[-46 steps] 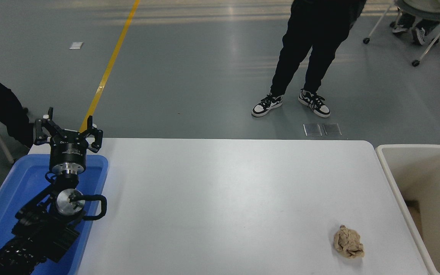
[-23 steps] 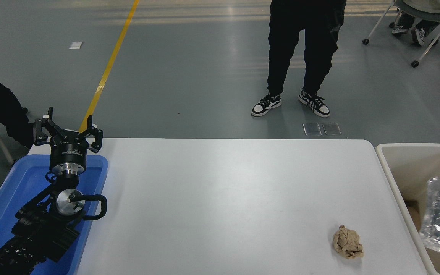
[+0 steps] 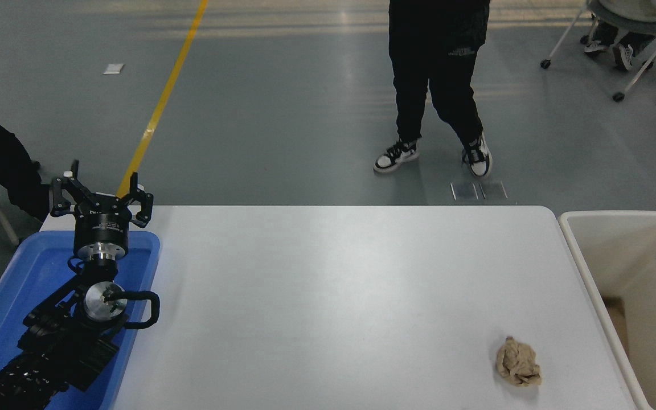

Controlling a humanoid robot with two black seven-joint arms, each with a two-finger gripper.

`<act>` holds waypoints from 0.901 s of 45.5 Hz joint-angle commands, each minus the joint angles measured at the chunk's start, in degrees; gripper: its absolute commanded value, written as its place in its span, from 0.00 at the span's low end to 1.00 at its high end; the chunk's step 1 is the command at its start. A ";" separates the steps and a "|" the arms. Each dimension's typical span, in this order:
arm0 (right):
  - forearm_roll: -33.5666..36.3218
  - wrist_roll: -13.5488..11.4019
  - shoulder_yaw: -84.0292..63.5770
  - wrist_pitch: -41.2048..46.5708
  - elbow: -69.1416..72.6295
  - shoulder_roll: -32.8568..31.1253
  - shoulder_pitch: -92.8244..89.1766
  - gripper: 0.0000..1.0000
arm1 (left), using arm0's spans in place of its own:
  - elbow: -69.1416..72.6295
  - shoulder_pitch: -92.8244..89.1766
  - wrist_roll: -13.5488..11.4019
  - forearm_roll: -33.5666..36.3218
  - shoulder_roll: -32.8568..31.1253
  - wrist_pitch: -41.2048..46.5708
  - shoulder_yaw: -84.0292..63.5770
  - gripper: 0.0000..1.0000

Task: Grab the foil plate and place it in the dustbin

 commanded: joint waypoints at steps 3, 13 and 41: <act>8.83 -0.02 -10.76 14.68 19.30 2.36 27.42 1.00 | -0.08 0.03 0.01 0.04 0.00 0.02 0.00 0.99; 19.64 0.07 -16.13 22.08 30.82 11.24 40.88 1.00 | 0.01 0.03 0.01 0.04 0.00 0.02 0.00 0.99; 39.25 0.33 -16.22 30.87 37.06 26.97 53.45 1.00 | 0.01 0.03 -0.08 -0.13 0.00 0.02 0.00 0.99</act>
